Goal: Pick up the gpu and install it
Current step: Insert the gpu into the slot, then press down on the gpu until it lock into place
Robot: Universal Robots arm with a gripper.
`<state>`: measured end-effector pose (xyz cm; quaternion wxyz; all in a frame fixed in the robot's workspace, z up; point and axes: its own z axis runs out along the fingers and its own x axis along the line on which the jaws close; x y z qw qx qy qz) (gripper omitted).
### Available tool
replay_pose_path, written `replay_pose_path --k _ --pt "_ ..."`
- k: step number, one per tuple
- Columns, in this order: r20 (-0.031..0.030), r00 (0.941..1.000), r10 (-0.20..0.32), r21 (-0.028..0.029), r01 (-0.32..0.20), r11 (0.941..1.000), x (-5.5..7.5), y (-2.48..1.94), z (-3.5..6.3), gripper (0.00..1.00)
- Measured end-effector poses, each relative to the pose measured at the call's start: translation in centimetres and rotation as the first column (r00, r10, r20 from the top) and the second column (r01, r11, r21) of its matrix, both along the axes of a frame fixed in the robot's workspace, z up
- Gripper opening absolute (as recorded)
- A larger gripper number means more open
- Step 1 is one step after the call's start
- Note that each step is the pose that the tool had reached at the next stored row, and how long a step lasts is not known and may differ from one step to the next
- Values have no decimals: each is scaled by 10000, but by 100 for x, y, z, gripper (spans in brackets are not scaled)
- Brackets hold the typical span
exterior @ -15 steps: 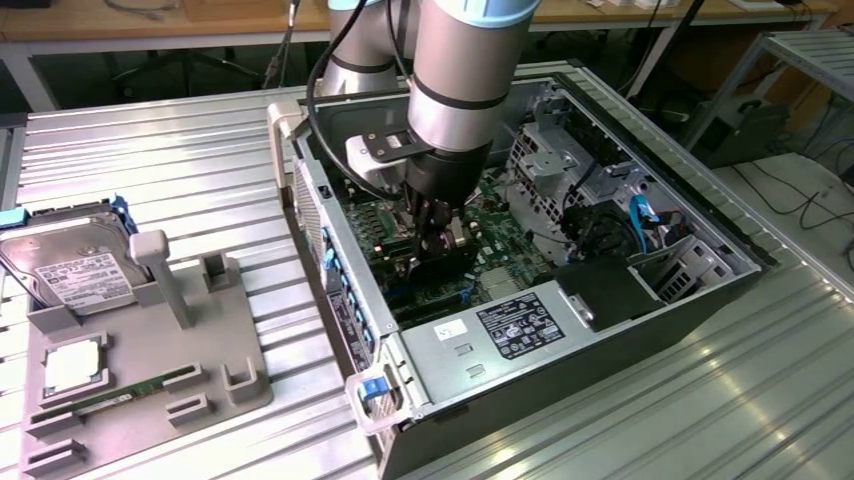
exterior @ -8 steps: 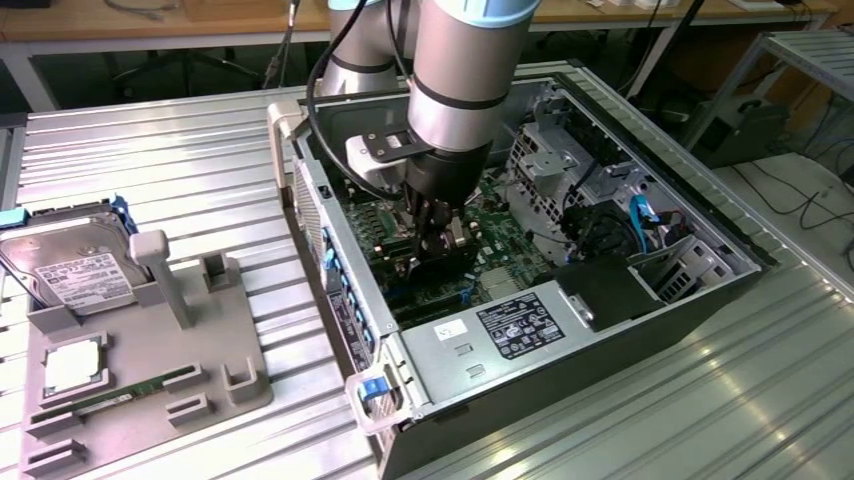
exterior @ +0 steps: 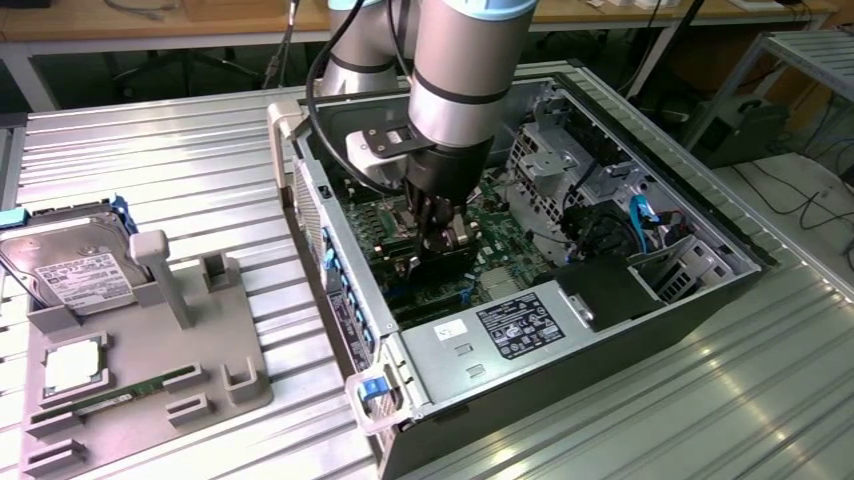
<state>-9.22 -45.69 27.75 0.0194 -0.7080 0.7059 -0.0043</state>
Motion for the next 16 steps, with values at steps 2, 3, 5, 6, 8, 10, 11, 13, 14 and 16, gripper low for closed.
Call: replay_pose_path --k 2,3,5,6,8,10,11,13,14,16 --pt "0 10000 0 0 0 10000 0 0 0 11" --pt "-1 10000 0 -1 0 10000 0 0 1 11" --pt "-1 10000 0 -1 0 10000 0 0 1 11" --pt "-1 10000 0 -1 0 10000 0 0 1 11" --pt "-1 10000 0 -1 0 10000 0 0 1 11" --pt "0 10000 1 -1 -1 10000 0 0 0 11" --pt "0 10000 4 0 -4 10000 -3 0 1 11" --pt "-1 10000 5 -1 -5 10000 -9 0 5 11" --pt "-1 10000 6 -1 -6 10000 -10 0 8 11" --pt "-2 10000 6 1 -6 10000 -13 0 11 11"
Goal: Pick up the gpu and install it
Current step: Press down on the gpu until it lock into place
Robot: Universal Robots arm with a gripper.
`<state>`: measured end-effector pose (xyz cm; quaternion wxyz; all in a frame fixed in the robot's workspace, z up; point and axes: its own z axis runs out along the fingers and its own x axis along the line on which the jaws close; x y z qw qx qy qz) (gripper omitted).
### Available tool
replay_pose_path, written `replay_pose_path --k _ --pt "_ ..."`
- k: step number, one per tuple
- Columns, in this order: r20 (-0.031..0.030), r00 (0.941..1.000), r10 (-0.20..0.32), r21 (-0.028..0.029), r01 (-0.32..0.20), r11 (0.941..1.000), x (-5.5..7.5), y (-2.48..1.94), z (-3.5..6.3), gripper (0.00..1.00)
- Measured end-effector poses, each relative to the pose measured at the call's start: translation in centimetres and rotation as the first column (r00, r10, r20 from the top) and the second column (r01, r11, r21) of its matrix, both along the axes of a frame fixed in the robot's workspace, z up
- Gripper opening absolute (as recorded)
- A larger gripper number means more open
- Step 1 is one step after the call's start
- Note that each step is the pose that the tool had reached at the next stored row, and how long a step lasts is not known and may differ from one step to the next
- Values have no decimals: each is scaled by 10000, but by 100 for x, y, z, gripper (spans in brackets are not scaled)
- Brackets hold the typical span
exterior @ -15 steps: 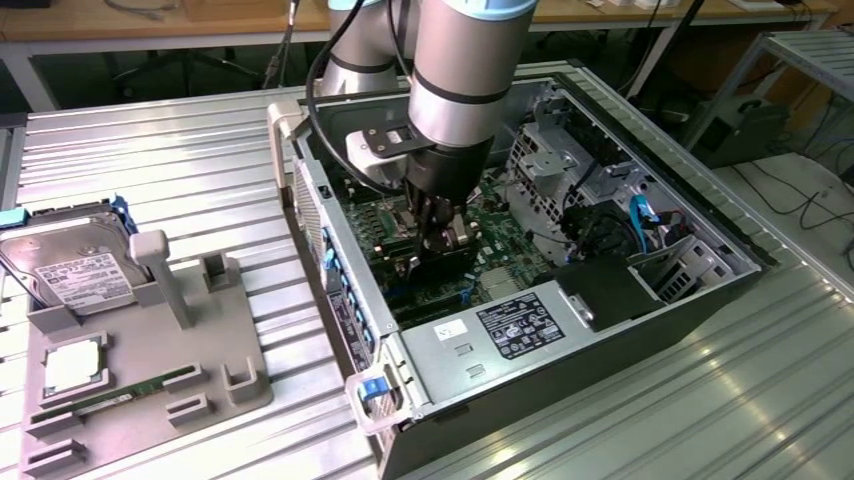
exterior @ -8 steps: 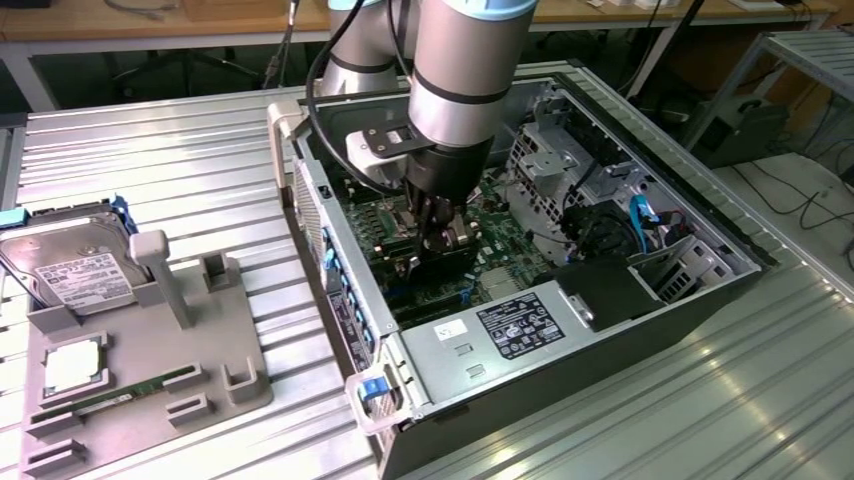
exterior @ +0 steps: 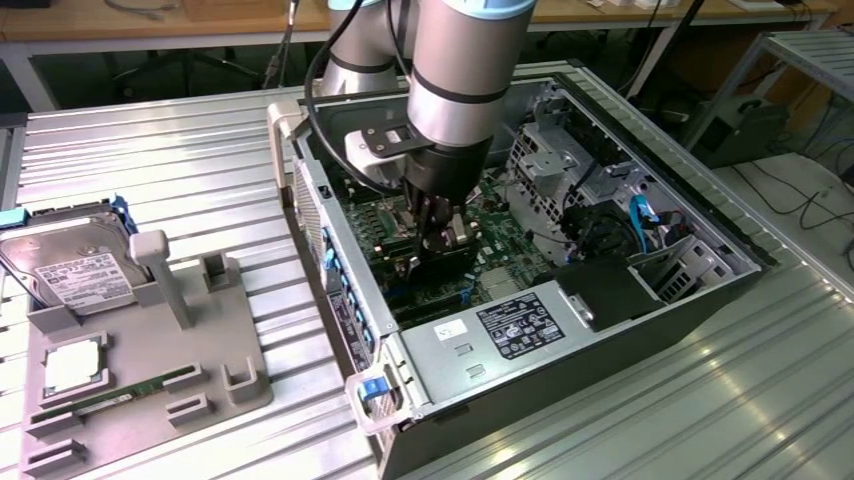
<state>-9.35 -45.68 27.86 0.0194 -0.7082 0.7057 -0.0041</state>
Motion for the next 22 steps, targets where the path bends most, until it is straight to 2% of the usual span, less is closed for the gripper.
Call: replay_pose_path --k 1,2,4,7,12,14,22 --pt "-13 10000 1 1 -1 10000 0 0 0 11" --pt "-63 10000 0 -3 0 10000 -1 0 1 11" --pt "-121 9999 -2 -7 2 10000 -4 0 3 11" --pt "-163 9999 0 -6 0 10000 -18 0 6 11" --pt "-171 9999 0 -6 0 10000 -116 7 9 11" --pt "-171 9999 0 -33 -1 10000 -194 27 9 11" --pt "-171 9999 13 -34 -13 10000 -273 46 7 11"
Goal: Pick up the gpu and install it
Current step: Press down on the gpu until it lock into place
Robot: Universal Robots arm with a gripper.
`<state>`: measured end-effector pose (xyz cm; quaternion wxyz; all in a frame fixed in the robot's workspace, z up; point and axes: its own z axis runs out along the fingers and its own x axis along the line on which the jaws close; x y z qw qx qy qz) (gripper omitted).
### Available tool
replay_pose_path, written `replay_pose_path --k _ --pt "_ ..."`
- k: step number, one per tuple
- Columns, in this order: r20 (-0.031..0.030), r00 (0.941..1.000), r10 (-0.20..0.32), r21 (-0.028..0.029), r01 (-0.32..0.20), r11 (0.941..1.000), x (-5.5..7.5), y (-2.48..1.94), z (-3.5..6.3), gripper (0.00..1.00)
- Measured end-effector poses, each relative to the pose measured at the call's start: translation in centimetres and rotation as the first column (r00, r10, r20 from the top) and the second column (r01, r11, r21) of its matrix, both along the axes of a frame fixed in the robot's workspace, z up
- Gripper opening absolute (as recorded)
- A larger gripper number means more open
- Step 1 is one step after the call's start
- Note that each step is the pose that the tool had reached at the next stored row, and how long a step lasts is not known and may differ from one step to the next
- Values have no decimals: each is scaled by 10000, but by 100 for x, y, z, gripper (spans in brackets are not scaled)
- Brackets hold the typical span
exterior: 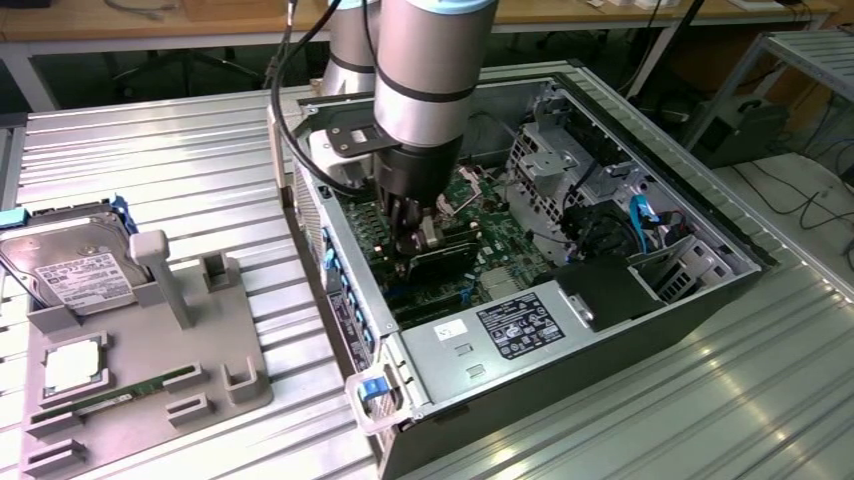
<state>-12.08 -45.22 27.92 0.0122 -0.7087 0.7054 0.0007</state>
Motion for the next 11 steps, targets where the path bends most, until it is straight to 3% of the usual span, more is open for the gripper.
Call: replay_pose_path --k 11 --pt "0 10000 0 -1 0 10000 -56 0 0 11"
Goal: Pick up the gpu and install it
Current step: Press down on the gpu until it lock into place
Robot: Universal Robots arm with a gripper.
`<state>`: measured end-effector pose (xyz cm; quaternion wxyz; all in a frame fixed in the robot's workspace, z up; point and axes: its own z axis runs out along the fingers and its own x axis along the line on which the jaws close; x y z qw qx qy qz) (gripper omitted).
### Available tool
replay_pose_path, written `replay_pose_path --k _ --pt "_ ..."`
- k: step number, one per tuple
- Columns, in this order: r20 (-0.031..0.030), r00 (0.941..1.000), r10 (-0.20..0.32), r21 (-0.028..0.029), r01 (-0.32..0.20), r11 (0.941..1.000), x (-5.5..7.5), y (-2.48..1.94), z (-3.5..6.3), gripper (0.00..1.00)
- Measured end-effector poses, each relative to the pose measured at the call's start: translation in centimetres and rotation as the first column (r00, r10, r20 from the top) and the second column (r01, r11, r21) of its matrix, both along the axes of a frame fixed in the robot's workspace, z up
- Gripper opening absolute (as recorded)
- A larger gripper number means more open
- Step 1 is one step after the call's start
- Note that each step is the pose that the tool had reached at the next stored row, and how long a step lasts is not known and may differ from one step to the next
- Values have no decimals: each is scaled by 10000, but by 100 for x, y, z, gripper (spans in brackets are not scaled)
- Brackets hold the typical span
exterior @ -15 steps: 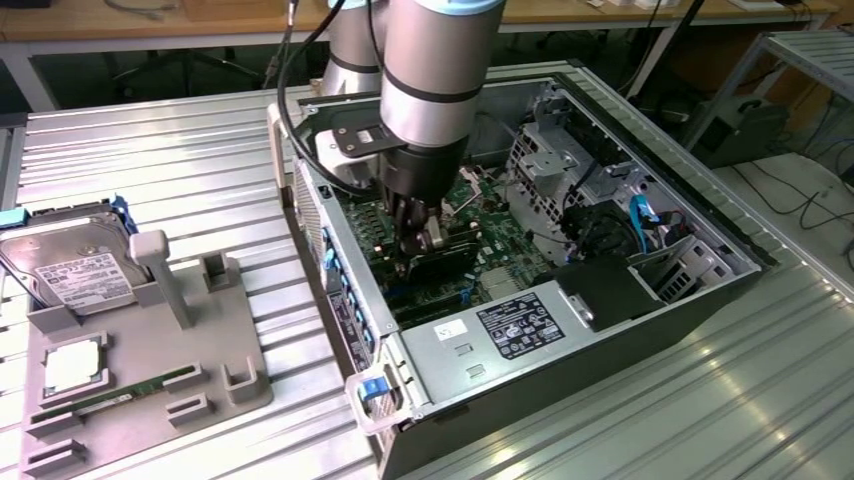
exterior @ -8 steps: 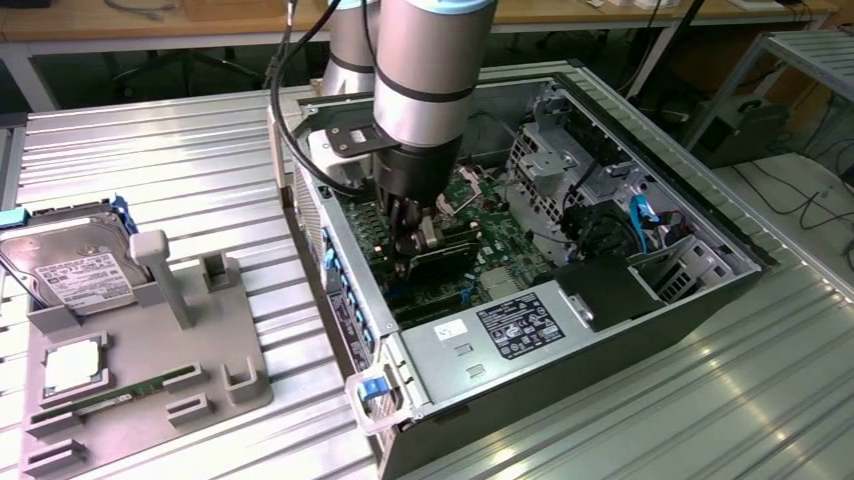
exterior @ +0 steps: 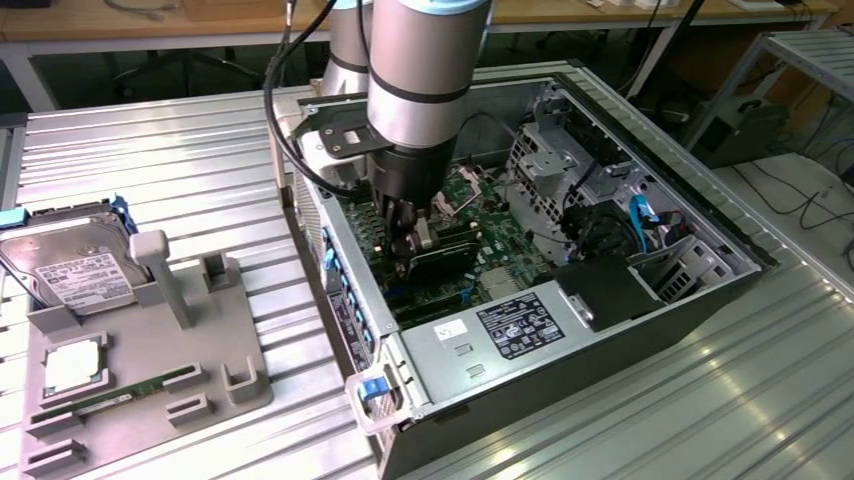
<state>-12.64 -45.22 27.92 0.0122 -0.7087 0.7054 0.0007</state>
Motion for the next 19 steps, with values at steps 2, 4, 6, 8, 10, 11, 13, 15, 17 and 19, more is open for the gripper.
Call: replay_pose_path --k 2,4,6,8,10,11,13,15,17,19 --pt "0 10000 -2 0 2 10000 -11 0 0 11" --pt "0 10000 -1 1 1 10000 -17 0 0 11" --pt "0 10000 0 0 0 10000 -20 0 0 11" --pt "-2 10000 8 -1 -8 10000 -20 -1 3 11" --pt "-30 10000 14 -2 -14 10000 -21 0 24 11" --pt "-58 10000 16 -1 -16 10000 -21 0 40 11" --pt "-162 9999 16 -1 -16 10000 -19 0 76 11" --pt "-315 9995 16 1 -16 10000 -7 0 96 11" --pt "-515 9987 16 0 -16 10000 7 0 115 11" --pt "-728 9973 16 0 -16 10000 23 0 135 11"
